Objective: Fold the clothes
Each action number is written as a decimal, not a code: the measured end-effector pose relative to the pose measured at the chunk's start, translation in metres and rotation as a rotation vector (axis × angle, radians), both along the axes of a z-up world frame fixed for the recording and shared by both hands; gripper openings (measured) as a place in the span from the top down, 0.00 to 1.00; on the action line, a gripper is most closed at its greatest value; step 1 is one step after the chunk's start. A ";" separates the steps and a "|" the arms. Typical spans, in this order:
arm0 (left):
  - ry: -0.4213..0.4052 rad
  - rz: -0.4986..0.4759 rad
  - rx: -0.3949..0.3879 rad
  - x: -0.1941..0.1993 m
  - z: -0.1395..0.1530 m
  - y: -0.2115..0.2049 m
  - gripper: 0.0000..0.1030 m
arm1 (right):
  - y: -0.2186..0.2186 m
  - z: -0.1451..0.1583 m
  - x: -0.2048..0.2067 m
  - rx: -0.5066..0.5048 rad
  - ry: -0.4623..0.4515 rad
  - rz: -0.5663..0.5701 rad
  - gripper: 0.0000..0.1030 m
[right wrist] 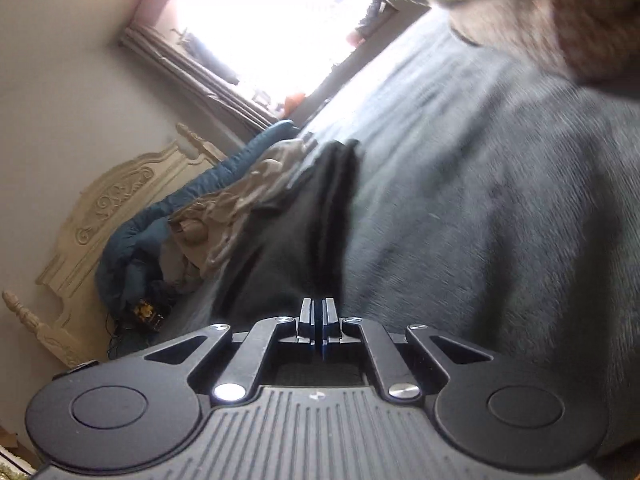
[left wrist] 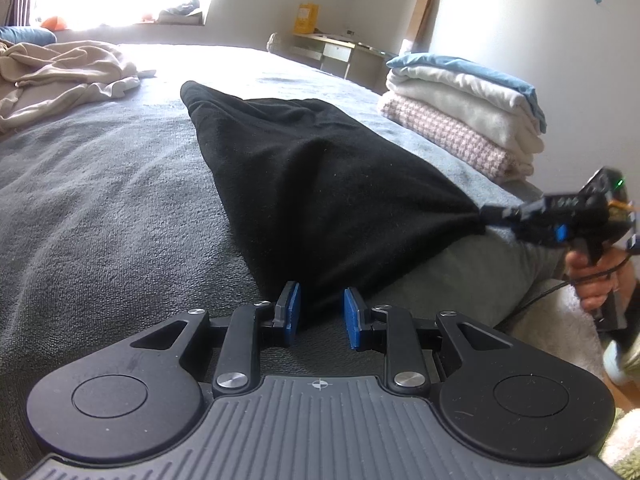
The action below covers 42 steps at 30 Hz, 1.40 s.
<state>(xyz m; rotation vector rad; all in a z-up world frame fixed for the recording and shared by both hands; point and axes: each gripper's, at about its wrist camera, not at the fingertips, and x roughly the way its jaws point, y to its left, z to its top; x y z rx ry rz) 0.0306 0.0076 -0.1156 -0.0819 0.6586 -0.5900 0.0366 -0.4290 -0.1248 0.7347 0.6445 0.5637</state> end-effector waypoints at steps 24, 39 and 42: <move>-0.029 0.007 -0.087 0.024 0.011 -0.015 0.69 | 0.096 0.053 -0.014 -0.578 -0.250 0.005 1.00; 0.018 0.038 -0.224 0.027 -0.009 0.000 0.66 | 0.132 0.056 0.089 -0.749 -0.159 0.106 1.00; 0.040 0.032 -0.285 0.031 -0.013 0.009 0.66 | 0.110 0.054 0.084 -0.693 -0.131 0.104 1.00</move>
